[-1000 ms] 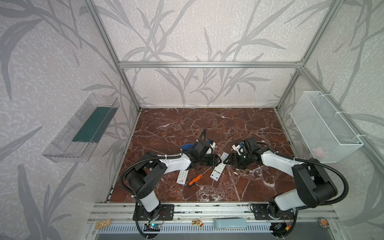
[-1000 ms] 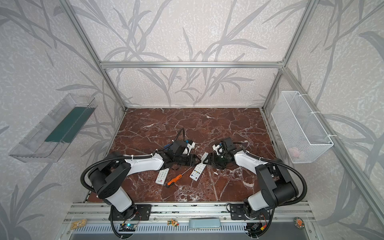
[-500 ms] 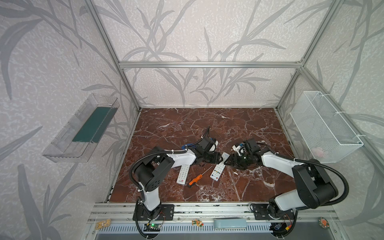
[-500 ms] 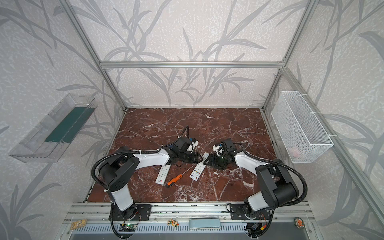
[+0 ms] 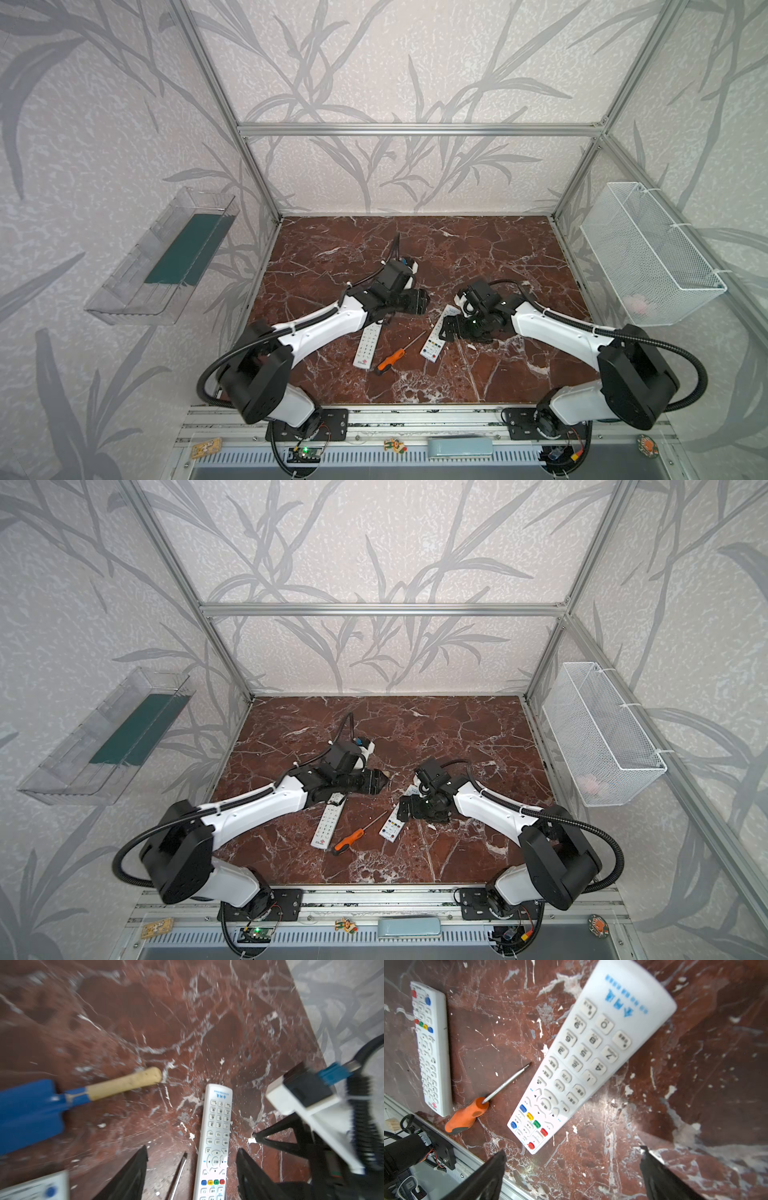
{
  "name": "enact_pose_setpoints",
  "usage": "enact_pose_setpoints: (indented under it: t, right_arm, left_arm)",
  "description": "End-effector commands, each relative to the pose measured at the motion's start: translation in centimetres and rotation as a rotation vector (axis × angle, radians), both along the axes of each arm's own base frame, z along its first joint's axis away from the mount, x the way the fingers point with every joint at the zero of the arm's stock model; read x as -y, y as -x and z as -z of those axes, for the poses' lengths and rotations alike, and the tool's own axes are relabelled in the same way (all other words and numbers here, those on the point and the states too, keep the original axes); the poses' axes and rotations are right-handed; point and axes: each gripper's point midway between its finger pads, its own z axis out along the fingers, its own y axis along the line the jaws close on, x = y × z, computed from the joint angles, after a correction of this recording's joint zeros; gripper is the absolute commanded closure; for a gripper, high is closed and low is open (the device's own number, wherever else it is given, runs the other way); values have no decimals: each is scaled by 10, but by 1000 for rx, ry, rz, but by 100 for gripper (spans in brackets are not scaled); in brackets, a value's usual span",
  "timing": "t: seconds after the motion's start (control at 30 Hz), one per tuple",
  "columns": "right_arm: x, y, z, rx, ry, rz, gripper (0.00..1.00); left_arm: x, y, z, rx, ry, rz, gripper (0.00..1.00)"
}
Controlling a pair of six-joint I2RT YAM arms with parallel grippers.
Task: Unload the batteries from the remote control
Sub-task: 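Grasp the farther white remote with the right gripper while the left hovers nearby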
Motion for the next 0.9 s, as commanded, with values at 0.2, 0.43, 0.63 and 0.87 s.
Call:
enact_pose_setpoints:
  t: [0.2,0.43,0.63,0.87]
  right_arm:
    - [-7,-9,10,-18,218,111,1]
    - [-14,-21,19,-43,264,166,1]
    - [-13,-31,26,-61,344,191,1]
    - [-19,-43,33,-84,410,188,0]
  left_arm:
    - [-76,15,-12,61,-26,-164,27]
    - [-87,25,-2,46,-48,-155,27]
    - [-84,27,4,36,-26,-145,26]
    - [-86,29,8,31,-31,-148,26]
